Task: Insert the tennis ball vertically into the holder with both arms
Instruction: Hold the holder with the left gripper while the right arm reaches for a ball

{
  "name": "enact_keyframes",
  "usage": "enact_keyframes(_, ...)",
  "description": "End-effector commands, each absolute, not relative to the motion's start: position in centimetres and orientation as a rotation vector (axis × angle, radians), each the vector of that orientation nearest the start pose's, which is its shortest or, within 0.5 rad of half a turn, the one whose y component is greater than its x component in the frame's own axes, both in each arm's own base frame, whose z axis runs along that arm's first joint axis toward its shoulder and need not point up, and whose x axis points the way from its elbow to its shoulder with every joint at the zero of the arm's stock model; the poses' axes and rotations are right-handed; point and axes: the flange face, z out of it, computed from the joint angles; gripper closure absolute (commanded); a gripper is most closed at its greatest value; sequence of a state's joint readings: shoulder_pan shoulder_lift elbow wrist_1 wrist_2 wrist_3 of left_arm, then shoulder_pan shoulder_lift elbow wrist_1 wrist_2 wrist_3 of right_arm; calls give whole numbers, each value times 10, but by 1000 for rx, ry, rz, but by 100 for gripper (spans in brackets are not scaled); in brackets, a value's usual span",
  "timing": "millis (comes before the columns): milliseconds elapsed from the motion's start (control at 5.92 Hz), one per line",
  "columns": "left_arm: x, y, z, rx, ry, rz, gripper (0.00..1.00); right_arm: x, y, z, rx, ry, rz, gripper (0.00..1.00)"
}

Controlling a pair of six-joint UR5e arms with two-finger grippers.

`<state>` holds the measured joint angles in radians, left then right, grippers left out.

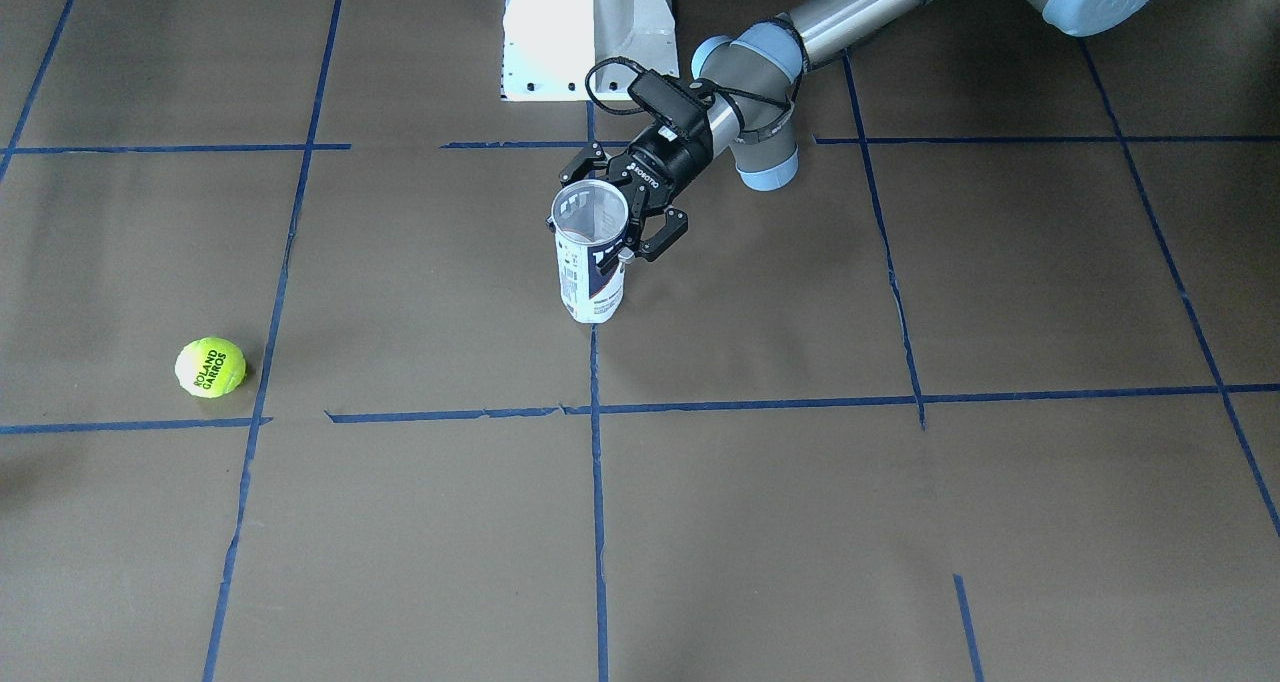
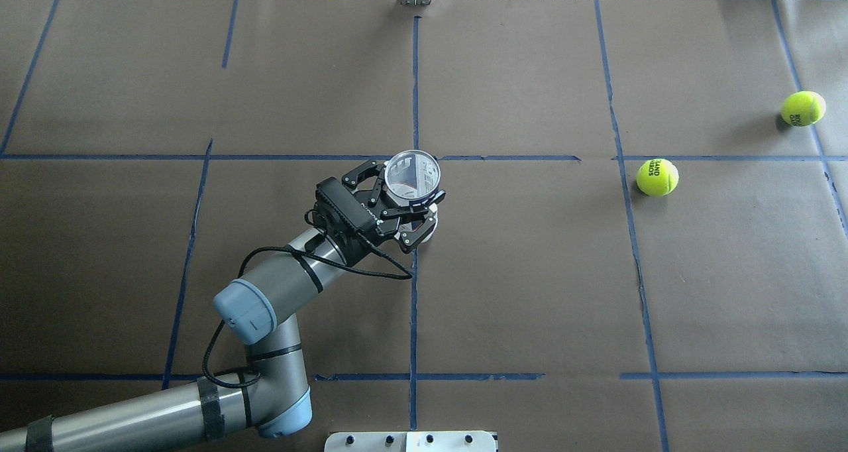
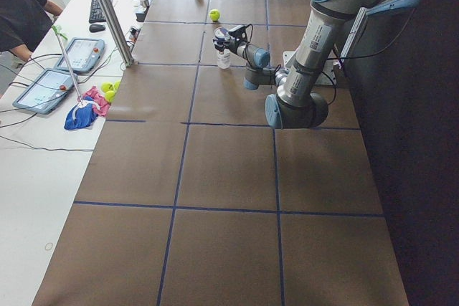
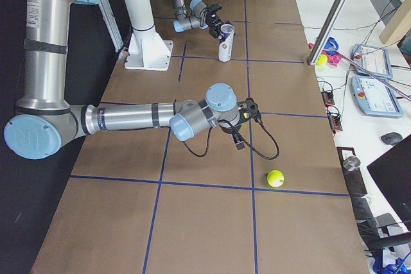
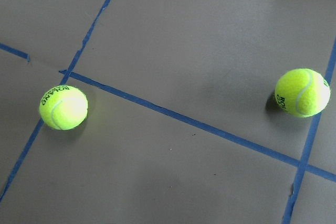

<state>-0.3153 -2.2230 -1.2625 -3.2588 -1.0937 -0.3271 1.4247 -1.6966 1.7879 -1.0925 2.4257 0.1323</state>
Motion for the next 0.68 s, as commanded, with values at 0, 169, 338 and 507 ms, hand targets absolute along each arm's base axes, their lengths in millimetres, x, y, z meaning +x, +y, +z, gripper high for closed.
enact_keyframes(0, 575, -374, 240, 1585, 1184, 121, 21, -39, -476, 534, 391, -904, -204, 0)
enact_keyframes(169, 575, -373, 240, 1584, 1188, 120, 21, -69, -489, 521, 360, -888, -135, 0)
enact_keyframes(338, 576, -372, 240, 1583, 1189, 121, 20, -92, -497, 509, 328, -890, -61, 0)
enact_keyframes(507, 575, -373, 239, 1584, 1189, 119, 20, -112, -501, 501, 352, -854, -71, 0)
